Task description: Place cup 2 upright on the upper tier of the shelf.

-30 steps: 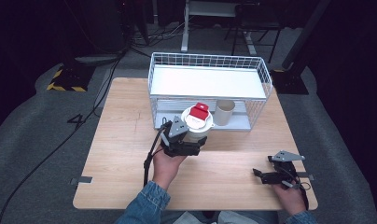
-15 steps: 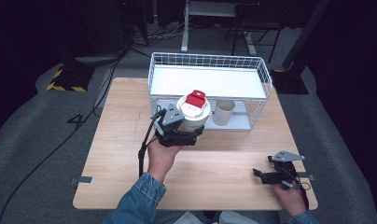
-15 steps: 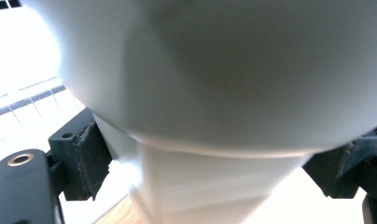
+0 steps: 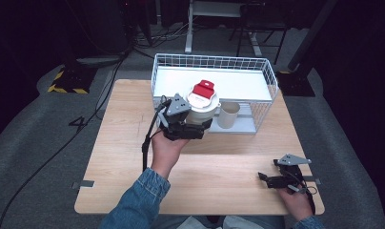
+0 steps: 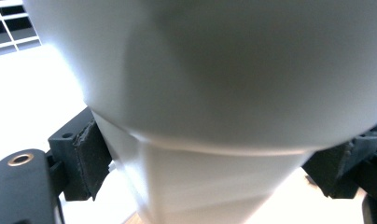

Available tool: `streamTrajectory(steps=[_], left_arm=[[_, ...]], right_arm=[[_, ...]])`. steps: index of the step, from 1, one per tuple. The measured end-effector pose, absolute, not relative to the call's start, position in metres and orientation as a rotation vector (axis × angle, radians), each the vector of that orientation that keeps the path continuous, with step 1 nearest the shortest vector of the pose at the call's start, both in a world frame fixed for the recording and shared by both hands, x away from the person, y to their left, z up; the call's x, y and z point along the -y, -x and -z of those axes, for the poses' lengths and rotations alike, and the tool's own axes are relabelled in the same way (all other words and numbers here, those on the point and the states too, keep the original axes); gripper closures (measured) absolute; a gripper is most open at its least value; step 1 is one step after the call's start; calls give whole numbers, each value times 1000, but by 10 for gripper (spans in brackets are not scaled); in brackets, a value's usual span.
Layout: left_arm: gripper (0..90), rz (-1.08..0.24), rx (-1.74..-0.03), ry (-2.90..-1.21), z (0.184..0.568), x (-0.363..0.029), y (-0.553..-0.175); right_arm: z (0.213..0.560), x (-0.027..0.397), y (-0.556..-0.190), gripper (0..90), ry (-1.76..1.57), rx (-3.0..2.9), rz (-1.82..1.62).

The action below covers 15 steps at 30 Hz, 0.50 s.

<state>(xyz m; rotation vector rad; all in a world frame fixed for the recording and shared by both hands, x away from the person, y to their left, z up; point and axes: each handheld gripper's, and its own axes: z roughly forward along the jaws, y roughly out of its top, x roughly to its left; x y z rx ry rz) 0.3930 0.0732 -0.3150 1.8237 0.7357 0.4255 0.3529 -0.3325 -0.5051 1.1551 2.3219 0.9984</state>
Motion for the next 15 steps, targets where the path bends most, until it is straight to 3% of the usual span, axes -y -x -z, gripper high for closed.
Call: streamTrajectory(steps=[15], left_arm=[[143,-496,-735,-1805,279,-69,-420]], right_arm=[[505,332,-353,104,-1159,-2318,-999]])
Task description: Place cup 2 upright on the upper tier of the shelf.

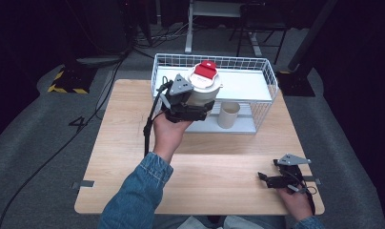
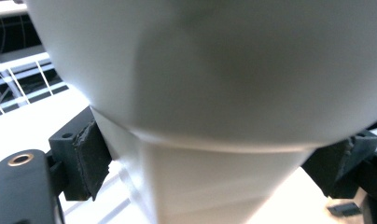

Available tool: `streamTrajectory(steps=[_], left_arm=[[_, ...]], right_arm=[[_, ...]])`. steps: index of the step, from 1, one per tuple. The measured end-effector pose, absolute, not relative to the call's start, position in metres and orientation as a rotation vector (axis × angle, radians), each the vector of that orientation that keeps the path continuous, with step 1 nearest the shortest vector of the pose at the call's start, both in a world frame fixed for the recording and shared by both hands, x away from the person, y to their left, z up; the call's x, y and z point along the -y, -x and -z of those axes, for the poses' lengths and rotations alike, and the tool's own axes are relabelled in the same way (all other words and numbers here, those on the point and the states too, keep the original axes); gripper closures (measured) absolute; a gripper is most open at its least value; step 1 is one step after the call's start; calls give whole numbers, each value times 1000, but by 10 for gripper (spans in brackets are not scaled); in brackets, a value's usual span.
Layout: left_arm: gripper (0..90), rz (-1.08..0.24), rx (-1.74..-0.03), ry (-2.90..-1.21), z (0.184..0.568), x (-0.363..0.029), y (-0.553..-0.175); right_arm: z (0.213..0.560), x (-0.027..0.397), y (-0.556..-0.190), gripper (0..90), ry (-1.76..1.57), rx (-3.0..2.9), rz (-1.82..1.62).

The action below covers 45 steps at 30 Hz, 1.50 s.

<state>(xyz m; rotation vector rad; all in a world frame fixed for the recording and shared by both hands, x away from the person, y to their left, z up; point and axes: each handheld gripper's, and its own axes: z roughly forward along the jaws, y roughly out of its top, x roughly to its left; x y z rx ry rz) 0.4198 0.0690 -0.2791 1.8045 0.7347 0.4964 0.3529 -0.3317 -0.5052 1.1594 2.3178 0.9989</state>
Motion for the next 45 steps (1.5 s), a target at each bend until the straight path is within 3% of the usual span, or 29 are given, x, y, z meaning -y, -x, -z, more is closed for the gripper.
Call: streamTrajectory(steps=[18,45], left_arm=[[143,-551,-750,-1740,253,-49,-462],[143,-608,-938,-1670,272,-29,-530]], right_arm=[[505,332,-353,108,-1157,-2320,-999],[505,332,-353,117,-1150,-2322,-1007]])
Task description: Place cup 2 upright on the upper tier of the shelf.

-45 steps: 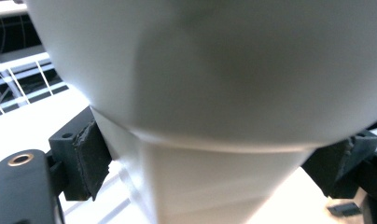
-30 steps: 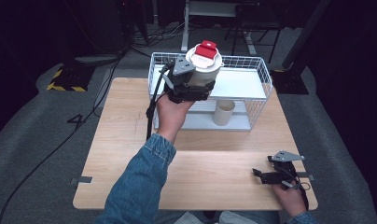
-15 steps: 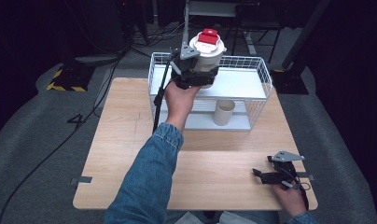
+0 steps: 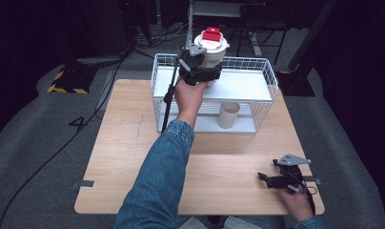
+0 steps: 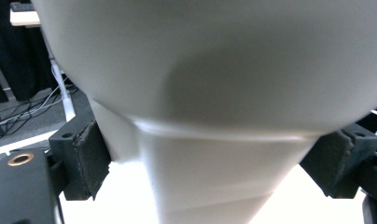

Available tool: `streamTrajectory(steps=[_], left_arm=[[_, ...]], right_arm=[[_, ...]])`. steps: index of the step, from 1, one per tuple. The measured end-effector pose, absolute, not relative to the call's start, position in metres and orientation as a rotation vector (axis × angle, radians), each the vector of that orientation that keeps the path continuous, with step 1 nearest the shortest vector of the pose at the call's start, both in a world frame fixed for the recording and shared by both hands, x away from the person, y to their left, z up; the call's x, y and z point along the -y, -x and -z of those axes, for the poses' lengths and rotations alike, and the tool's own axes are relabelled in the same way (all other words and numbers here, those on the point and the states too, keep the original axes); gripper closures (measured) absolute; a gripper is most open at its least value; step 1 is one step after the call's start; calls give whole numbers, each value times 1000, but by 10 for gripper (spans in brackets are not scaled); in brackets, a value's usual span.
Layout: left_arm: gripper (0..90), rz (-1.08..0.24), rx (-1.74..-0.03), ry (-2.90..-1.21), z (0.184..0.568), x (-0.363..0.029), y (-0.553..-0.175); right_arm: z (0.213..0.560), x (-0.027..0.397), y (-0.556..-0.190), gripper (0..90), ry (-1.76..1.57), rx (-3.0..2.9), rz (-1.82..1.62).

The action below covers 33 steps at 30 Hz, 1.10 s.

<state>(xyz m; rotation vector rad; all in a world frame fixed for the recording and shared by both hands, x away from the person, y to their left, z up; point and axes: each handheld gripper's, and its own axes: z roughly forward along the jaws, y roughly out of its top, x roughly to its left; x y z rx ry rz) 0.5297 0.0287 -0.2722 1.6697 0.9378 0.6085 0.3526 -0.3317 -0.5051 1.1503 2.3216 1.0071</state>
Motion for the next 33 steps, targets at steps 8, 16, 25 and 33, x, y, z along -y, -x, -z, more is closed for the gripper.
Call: streamTrajectory(steps=[8,16,25,33], left_arm=[[142,-601,-966,-1664,283,-25,-538],[142,-588,-983,-1663,287,-24,-541],[142,-572,-985,-1679,288,-21,-542],[141,-580,-978,-1684,290,-20,-541]], right_arm=[[505,332,-352,121,-1149,-2323,-1010],[505,332,-352,122,-1148,-2323,-1009],[505,332,-352,122,-1148,-2323,-1010],[505,332,-352,122,-1148,-2323,-1010]])
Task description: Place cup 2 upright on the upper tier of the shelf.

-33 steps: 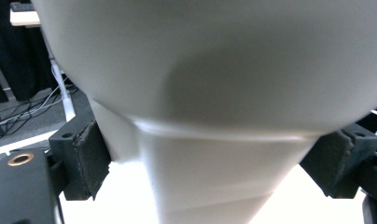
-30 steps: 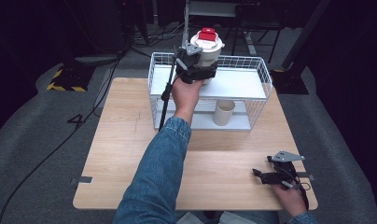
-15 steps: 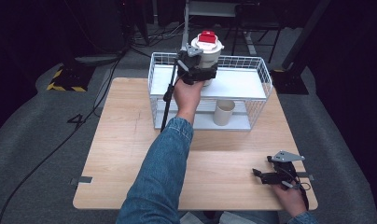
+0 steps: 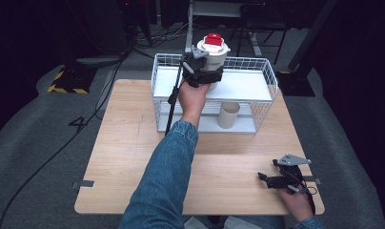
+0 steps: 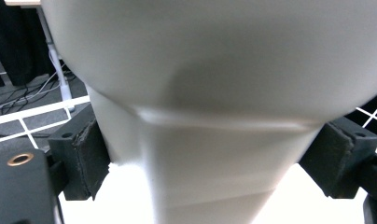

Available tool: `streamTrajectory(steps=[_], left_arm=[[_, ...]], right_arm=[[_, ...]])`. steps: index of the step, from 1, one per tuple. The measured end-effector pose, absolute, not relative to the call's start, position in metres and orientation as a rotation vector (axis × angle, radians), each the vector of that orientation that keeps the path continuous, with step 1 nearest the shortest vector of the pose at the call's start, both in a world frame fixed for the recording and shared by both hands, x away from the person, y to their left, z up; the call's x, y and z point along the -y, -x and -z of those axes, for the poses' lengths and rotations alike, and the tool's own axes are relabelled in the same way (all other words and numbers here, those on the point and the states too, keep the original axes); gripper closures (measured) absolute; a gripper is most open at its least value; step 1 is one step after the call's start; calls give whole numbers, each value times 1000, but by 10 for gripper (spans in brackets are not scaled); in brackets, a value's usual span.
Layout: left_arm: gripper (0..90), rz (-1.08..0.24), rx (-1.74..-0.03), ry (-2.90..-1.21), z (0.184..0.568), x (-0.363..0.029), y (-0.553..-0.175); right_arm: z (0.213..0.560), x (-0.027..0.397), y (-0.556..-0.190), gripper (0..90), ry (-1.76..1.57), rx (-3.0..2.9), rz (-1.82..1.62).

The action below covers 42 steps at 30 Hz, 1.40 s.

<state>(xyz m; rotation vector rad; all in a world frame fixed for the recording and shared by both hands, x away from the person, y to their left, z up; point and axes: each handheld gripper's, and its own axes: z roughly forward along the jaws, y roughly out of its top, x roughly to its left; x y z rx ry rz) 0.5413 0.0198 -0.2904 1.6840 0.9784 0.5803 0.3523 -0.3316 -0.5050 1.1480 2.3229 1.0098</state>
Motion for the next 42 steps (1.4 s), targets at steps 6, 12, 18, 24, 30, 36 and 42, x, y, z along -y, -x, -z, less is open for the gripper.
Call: streamTrajectory(steps=[6,12,18,24,30,36,42], left_arm=[[140,-597,-976,-1690,291,-19,-539],[139,-613,-958,-1677,294,-19,-537],[133,-596,-955,-1663,296,-20,-538],[63,-563,-975,-1639,298,-21,-541],[0,-586,-970,-1639,295,-24,-539],[0,-610,-946,-1662,289,-26,-532],[0,-604,-929,-1664,284,-30,-523]], right_arm=[[505,332,-352,122,-1149,-2323,-1009],[505,332,-352,122,-1148,-2323,-1009],[505,332,-352,122,-1148,-2323,-1009],[505,332,-352,122,-1149,-2323,-1009],[505,332,-352,122,-1149,-2323,-1009],[505,332,-352,122,-1148,-2323,-1008],[505,332,-352,122,-1148,-2323,-1008]])
